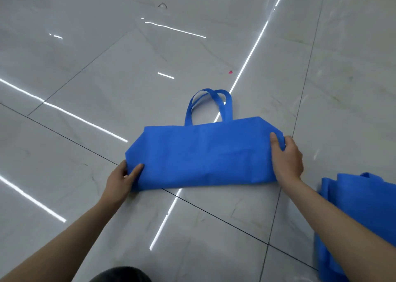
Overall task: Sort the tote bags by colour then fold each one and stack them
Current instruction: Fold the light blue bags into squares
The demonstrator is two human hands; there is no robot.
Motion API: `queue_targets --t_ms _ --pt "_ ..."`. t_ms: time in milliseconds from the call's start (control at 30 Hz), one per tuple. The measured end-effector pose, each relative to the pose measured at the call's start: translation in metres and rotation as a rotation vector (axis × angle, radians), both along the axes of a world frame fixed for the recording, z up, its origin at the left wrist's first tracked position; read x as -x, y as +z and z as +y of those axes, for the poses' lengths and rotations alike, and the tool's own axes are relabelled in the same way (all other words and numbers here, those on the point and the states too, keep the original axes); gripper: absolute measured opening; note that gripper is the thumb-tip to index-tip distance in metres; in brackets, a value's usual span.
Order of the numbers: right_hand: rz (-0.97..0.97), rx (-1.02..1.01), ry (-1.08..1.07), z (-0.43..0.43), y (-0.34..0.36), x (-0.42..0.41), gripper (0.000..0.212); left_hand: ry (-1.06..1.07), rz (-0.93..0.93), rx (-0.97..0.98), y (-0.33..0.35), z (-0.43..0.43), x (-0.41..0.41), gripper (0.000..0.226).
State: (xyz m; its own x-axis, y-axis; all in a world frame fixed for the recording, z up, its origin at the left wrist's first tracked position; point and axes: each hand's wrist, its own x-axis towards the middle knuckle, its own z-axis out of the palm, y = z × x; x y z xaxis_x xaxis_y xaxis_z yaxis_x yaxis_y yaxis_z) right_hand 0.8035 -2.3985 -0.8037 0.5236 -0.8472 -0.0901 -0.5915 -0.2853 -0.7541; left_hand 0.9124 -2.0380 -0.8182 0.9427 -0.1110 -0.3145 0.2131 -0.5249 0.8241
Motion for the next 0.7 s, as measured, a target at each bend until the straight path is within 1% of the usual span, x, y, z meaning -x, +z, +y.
queue_targets --t_ms 33,100,167,233,300,333,367,400,433,467,500,533,567,633,667,700 --pt "0.08 0.05 -0.03 0.002 -0.006 0.0 0.042 0.002 -0.06 -0.083 -0.004 -0.003 -0.003 0.023" --pt "0.199 0.148 -0.062 0.007 -0.02 0.006 0.044 0.01 -0.185 -0.253 -0.009 -0.01 -0.006 0.036" --pt "0.254 0.211 -0.09 0.012 -0.036 0.015 0.044 0.011 -0.281 -0.378 -0.01 -0.017 -0.01 0.043" --pt "0.28 0.243 -0.125 0.013 -0.046 0.017 0.042 0.026 -0.3 -0.421 -0.009 -0.025 -0.016 0.045" --pt "0.321 0.265 -0.153 0.012 -0.052 0.012 0.041 0.058 -0.23 -0.423 -0.007 -0.034 -0.022 0.049" --pt "0.344 0.279 -0.159 0.012 -0.054 0.01 0.04 0.075 -0.199 -0.445 -0.008 -0.038 -0.024 0.056" --pt "0.365 0.295 -0.16 0.012 -0.055 0.008 0.04 0.081 -0.212 -0.499 -0.01 -0.04 -0.025 0.065" --pt "0.378 0.308 -0.158 0.012 -0.057 0.007 0.039 0.065 -0.278 -0.586 -0.013 -0.041 -0.026 0.07" --pt "0.386 0.321 -0.156 0.013 -0.058 0.006 0.039 0.015 -0.375 -0.672 -0.019 -0.044 -0.026 0.068" --pt "0.389 0.33 -0.159 0.014 -0.059 0.006 0.04 -0.066 -0.482 -0.728 -0.024 -0.048 -0.026 0.062" --pt "0.391 0.337 -0.162 0.016 -0.059 0.005 0.04 -0.164 -0.575 -0.744 -0.029 -0.054 -0.024 0.054" --pt "0.391 0.34 -0.168 0.017 -0.059 0.005 0.039 -0.268 -0.621 -0.732 -0.032 -0.061 -0.023 0.048" --pt "0.395 0.351 -0.175 0.019 -0.058 0.003 0.038 -0.363 -0.586 -0.722 -0.035 -0.068 -0.021 0.051" --pt "0.386 0.431 -0.158 0.022 -0.056 0.001 0.038 -0.43 -0.457 -0.717 -0.041 -0.078 -0.017 0.069" --pt "0.336 0.523 -0.121 0.026 -0.055 -0.001 0.042 -0.418 -0.435 -0.723 -0.045 -0.08 -0.016 0.072" --pt "0.231 0.627 -0.05 0.034 -0.051 -0.004 0.045 -0.403 -0.434 -0.733 -0.049 -0.08 -0.016 0.072"
